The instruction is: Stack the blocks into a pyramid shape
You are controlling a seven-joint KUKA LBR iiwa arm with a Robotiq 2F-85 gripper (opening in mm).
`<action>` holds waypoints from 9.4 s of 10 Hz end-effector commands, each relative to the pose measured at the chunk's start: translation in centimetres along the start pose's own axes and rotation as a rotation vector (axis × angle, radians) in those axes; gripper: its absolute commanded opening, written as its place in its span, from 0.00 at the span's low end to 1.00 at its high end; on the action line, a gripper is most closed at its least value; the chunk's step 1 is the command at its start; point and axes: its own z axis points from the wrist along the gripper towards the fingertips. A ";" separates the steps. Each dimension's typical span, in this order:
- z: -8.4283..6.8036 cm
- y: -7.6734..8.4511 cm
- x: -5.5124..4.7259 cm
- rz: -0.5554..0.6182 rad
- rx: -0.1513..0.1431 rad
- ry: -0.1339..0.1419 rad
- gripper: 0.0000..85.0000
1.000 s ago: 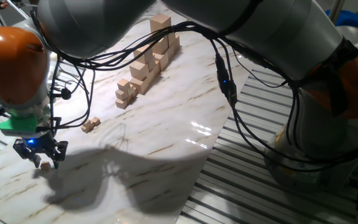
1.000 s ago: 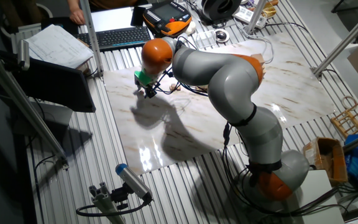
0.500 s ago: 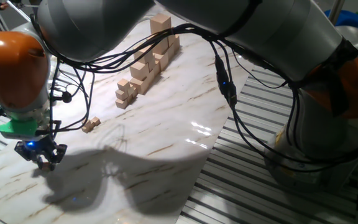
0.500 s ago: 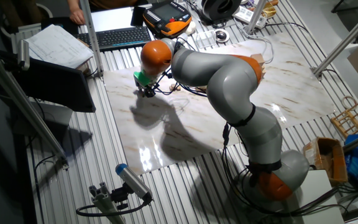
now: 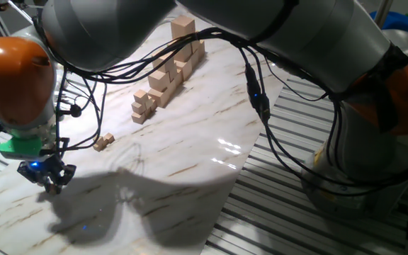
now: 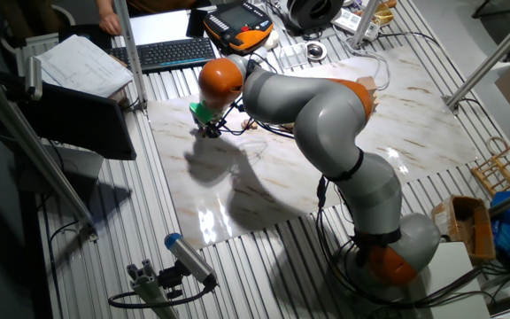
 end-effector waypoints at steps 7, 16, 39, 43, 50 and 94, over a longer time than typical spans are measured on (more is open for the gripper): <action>-6.2 -1.5 -5.2 0.214 0.046 0.083 0.00; -8.9 -5.2 -9.1 0.450 0.112 -0.108 0.00; -4.9 -8.6 -16.9 0.479 0.027 -0.096 0.00; -4.0 -8.9 -17.4 0.461 0.031 -0.070 0.00; -4.0 -9.0 -16.9 0.482 0.045 -0.041 0.00; -3.8 -9.2 -16.6 0.509 0.059 0.005 0.40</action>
